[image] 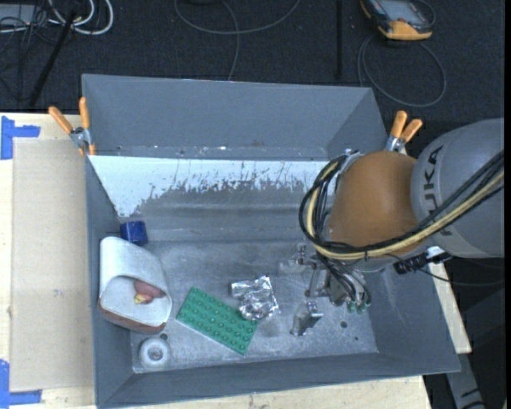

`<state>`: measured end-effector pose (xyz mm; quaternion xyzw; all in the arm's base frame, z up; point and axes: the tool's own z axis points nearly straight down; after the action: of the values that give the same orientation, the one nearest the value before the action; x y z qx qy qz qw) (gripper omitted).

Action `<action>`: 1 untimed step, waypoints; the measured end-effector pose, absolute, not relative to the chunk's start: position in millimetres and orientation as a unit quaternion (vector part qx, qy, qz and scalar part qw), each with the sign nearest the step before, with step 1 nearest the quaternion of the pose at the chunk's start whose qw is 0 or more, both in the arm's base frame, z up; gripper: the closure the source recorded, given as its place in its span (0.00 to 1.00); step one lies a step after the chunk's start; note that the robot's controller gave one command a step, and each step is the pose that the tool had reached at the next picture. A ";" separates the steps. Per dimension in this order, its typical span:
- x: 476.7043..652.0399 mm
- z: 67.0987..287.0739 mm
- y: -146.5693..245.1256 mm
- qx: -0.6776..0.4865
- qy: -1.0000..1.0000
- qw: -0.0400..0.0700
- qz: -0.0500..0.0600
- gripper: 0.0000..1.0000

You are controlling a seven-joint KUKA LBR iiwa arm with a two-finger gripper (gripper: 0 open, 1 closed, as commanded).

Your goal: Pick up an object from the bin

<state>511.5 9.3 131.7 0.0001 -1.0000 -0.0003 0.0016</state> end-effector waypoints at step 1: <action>504.9 73.6 35.6 0.214 -0.977 -0.005 0.001 0.00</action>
Offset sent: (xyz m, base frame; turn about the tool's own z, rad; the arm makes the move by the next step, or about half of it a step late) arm -0.0102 0.0269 -0.0617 -0.4342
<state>504.9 35.6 73.6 0.2135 -0.9769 0.0010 -0.0048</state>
